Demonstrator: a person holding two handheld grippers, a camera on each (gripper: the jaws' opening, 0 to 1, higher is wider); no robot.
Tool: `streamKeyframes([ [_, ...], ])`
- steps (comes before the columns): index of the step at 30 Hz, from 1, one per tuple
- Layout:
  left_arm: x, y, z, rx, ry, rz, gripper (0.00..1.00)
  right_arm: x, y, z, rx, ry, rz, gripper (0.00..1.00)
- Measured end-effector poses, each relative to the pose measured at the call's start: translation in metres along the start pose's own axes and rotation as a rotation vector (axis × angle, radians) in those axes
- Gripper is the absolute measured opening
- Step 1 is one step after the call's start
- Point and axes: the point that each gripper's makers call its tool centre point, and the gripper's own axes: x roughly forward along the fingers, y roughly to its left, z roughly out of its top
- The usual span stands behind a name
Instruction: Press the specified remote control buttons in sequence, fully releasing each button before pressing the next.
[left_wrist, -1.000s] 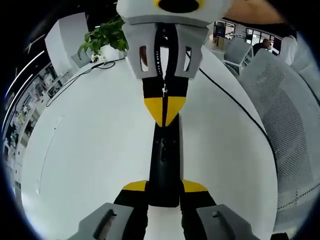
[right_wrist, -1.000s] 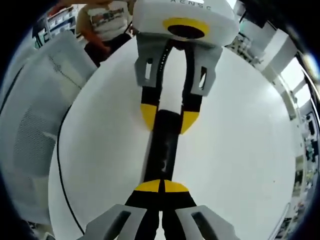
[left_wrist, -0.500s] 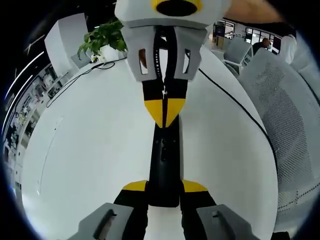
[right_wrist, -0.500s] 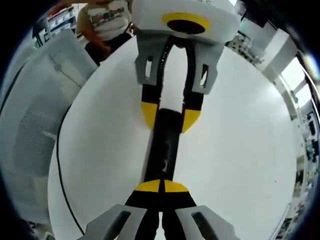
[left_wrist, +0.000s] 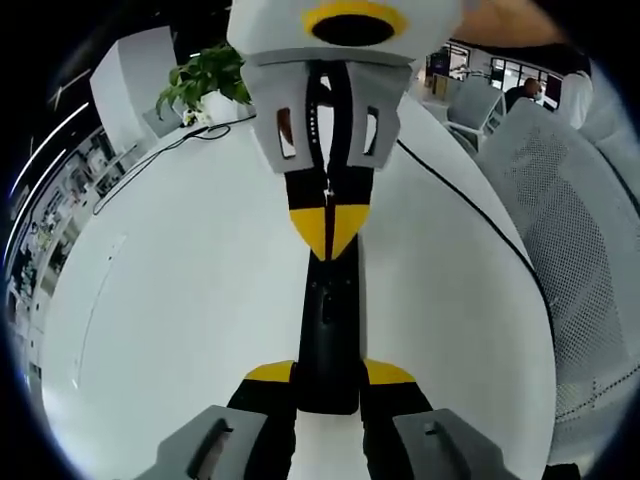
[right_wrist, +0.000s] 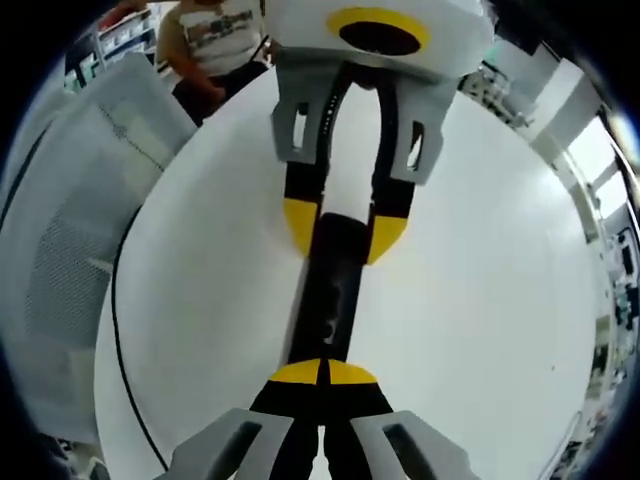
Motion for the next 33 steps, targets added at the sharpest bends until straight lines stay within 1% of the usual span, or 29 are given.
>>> streamKeyframes([
  [2,0.0001,-0.0001,0.0001,0.000,0.001,-0.001,0.23,0.0010,0.0004,-0.0001,-0.027,0.030,-0.001,0.00],
  [4,0.0002,-0.0001,0.0000,0.001,0.002,-0.002,0.23,0.0020,0.0000,0.0006,-0.024,0.046,0.003,0.00],
  [8,0.0004,-0.0001,-0.0004,0.001,-0.002,-0.005,0.23,0.0021,-0.0018,-0.0010,-0.004,0.047,0.016,0.00],
  [14,0.0007,-0.0004,-0.0009,0.002,-0.006,-0.009,0.23,0.0026,-0.0008,-0.0005,-0.005,0.057,0.021,0.00],
  [18,0.0009,-0.0007,-0.0011,0.001,-0.005,-0.008,0.23,0.0025,-0.0005,-0.0010,-0.005,0.046,0.013,0.00],
  [24,0.0010,-0.0007,-0.0016,0.001,-0.004,-0.007,0.23,0.0017,-0.0011,-0.0007,0.011,0.013,-0.006,0.00],
  [28,0.0006,-0.0008,-0.0018,-0.001,-0.007,-0.004,0.23,0.0009,-0.0023,-0.0012,0.037,-0.017,-0.019,0.00],
  [33,0.0003,-0.0003,-0.0016,-0.001,-0.006,-0.002,0.23,0.0007,-0.0028,0.0000,0.039,-0.023,-0.025,0.00],
])
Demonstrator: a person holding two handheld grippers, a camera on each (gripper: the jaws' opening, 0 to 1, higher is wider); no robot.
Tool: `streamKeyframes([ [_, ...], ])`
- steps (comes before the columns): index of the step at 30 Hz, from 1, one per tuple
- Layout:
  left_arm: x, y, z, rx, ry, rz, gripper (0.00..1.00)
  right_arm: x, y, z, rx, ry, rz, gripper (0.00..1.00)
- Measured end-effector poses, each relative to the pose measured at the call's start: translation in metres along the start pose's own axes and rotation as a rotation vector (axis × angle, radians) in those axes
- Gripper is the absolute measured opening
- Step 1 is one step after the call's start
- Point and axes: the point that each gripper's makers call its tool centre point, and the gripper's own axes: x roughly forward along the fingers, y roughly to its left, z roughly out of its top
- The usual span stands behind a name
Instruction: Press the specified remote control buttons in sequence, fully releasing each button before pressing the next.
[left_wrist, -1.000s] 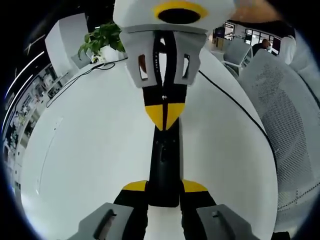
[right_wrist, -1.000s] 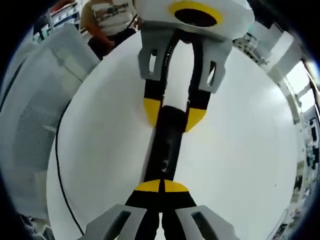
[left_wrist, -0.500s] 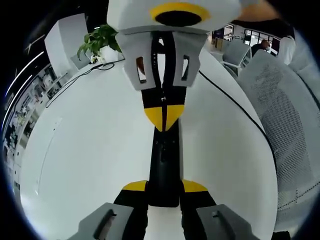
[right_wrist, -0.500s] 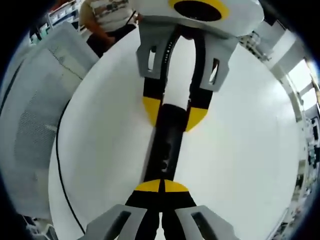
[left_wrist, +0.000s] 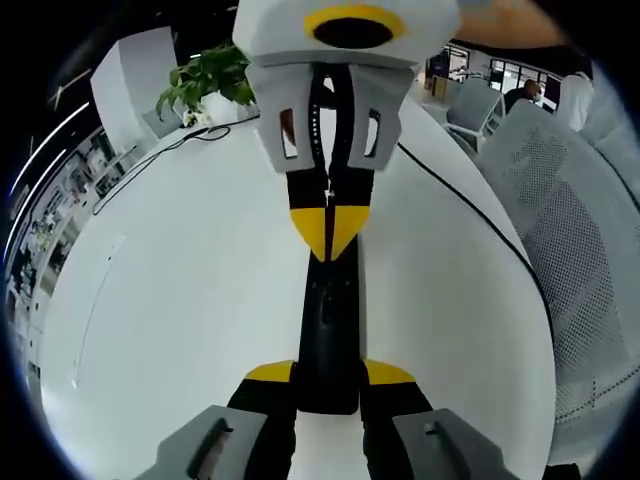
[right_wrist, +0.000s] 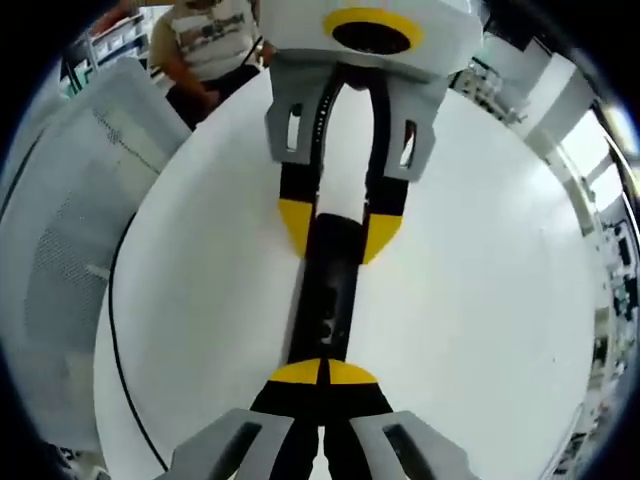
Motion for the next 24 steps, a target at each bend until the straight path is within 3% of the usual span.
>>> streamKeyframes([
  [9,-0.001,0.002,0.000,0.002,0.005,0.007,0.23,-0.011,-0.006,0.002,0.026,-0.035,-0.023,0.00],
  [16,0.000,0.003,0.000,0.000,0.003,0.002,0.23,-0.025,-0.017,0.008,0.103,-0.084,-0.016,0.00],
  [24,0.000,0.004,0.001,0.006,-0.001,-0.001,0.23,-0.034,-0.020,0.016,0.093,-0.094,-0.019,0.00],
])
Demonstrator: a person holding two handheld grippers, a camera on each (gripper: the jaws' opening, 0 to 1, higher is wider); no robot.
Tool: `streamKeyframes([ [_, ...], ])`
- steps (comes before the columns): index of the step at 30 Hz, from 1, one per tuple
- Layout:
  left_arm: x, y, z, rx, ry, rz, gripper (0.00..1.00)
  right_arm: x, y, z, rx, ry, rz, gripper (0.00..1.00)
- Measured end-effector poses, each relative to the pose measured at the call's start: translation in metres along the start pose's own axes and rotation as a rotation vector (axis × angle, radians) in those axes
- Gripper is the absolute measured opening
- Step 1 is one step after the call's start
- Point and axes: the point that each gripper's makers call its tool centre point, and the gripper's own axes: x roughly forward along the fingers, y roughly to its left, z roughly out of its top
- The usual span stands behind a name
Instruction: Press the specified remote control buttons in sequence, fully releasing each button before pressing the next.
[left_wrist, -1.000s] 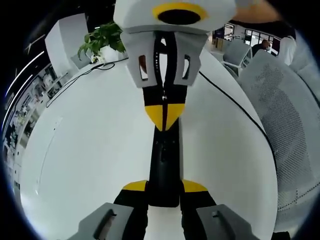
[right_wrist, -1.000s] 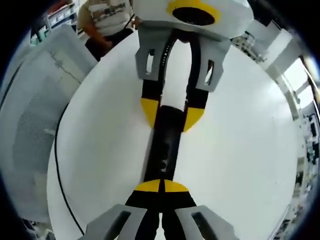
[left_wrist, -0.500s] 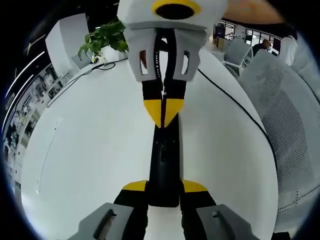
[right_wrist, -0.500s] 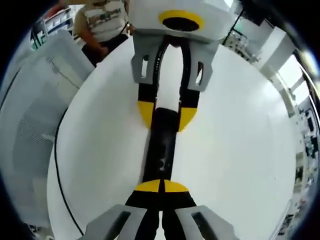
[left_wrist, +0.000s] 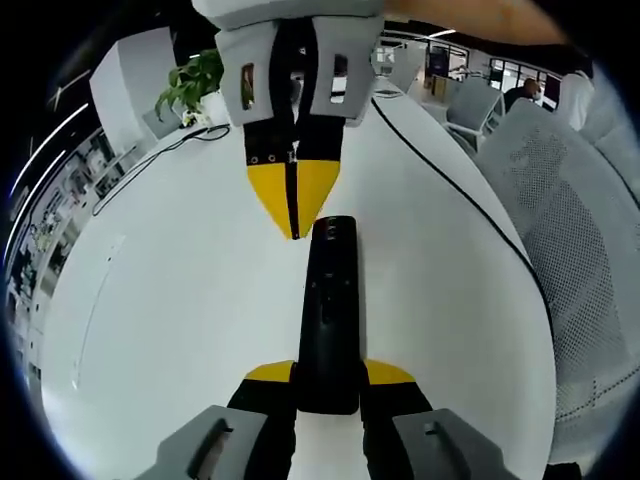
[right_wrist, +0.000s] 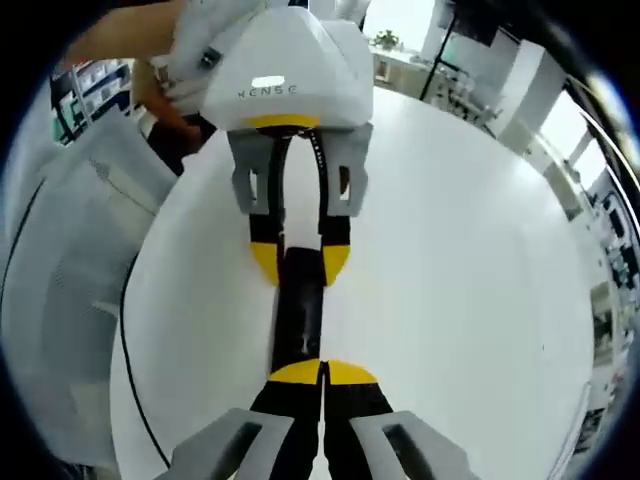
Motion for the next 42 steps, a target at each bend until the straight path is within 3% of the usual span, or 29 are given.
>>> streamKeyframes([
  [9,0.000,-0.001,0.001,0.007,-0.001,0.001,0.23,-0.007,-0.002,0.011,-0.013,-0.014,0.005,0.00],
  [27,0.000,-0.003,0.001,0.011,0.001,0.005,0.23,0.024,0.004,0.000,0.004,0.013,0.080,0.00],
  [42,-0.001,-0.004,-0.001,0.005,-0.004,-0.002,0.23,0.034,0.008,-0.001,-0.009,0.041,0.115,0.00],
])
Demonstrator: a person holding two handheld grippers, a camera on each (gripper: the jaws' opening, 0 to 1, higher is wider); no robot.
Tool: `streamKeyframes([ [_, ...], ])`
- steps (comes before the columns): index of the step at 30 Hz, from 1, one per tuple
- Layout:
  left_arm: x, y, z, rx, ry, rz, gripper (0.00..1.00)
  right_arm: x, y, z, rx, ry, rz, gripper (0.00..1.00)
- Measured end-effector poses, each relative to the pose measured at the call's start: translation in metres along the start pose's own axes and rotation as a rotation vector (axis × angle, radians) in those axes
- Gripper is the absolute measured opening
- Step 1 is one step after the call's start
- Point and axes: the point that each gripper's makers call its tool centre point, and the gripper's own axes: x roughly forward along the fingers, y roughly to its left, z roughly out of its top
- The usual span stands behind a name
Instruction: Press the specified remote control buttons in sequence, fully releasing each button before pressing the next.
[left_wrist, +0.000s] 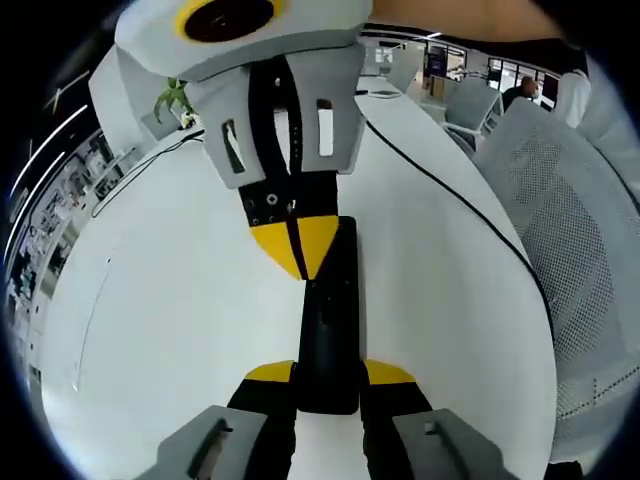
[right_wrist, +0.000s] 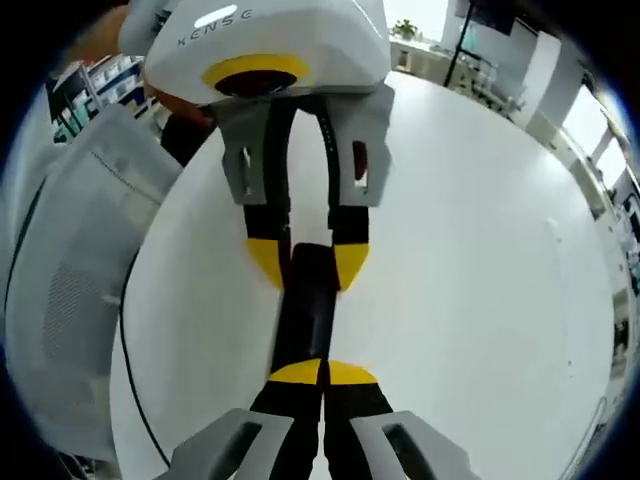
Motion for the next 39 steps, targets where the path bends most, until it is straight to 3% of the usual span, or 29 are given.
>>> streamKeyframes([
  [39,0.0000,-0.0005,-0.0004,-0.004,-0.008,0.006,0.23,0.0065,0.0029,-0.0012,-0.042,0.037,0.024,0.00],
])
